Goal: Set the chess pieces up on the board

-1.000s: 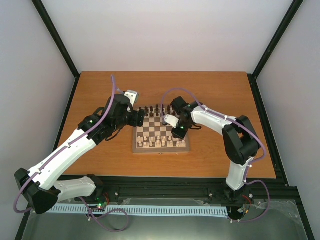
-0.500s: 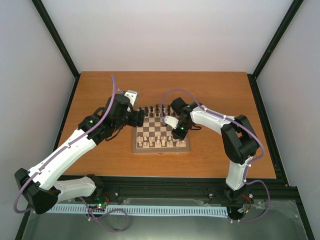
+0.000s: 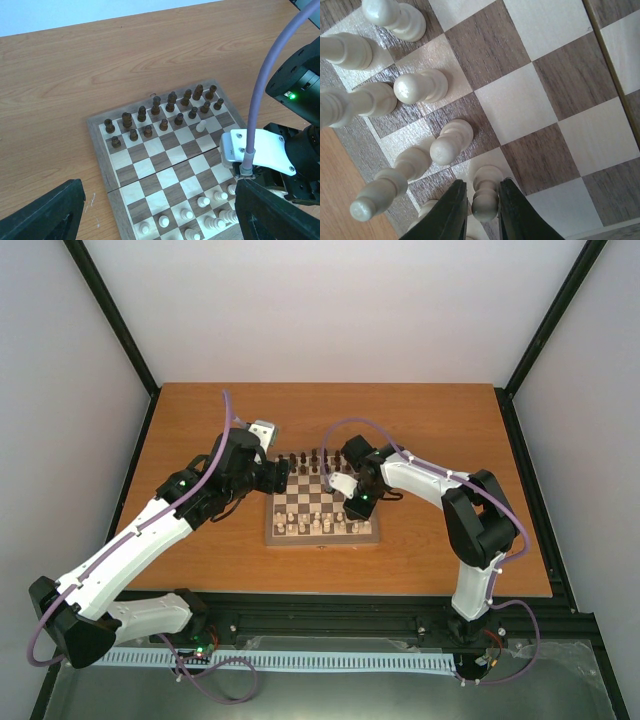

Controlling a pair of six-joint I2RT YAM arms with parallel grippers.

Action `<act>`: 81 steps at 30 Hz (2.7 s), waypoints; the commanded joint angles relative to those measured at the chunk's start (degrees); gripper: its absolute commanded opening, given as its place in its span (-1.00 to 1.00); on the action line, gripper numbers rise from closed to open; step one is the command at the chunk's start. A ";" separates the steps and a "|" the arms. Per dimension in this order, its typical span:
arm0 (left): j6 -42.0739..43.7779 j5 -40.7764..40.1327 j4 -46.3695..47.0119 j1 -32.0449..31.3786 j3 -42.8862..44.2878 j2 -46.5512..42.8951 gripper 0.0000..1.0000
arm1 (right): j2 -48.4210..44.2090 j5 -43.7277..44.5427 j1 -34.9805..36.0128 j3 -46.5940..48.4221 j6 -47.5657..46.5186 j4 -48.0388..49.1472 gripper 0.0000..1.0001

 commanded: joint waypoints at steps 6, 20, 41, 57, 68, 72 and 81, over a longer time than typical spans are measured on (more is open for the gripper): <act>0.94 0.37 0.22 0.73 0.52 -0.04 0.69 | -1.74 0.09 -0.30 2.20 -0.67 -2.88 -0.47; 0.87 0.59 0.22 0.73 0.52 0.00 0.69 | 3.87 3.98 -2.81 17.10 3.24 -3.55 -0.39; 0.79 1.13 0.20 0.73 0.60 -0.04 0.69 | 17.66 5.01 -2.81 29.70 5.16 -4.62 -0.42; 0.85 1.44 0.21 0.75 0.69 -0.02 0.69 | 18.99 2.81 -2.84 30.03 4.31 -5.94 -0.63; 0.85 1.44 0.18 0.82 0.69 -0.07 0.69 | 19.55 3.02 -2.75 30.22 4.32 -5.49 -0.68; 0.93 1.40 0.18 0.82 0.60 -0.02 0.69 | 18.73 2.71 -2.73 29.55 4.30 -5.77 -0.77; 1.02 1.37 0.31 0.83 0.59 -0.03 0.69 | 6.46 2.60 -2.81 18.58 3.93 -4.14 -0.82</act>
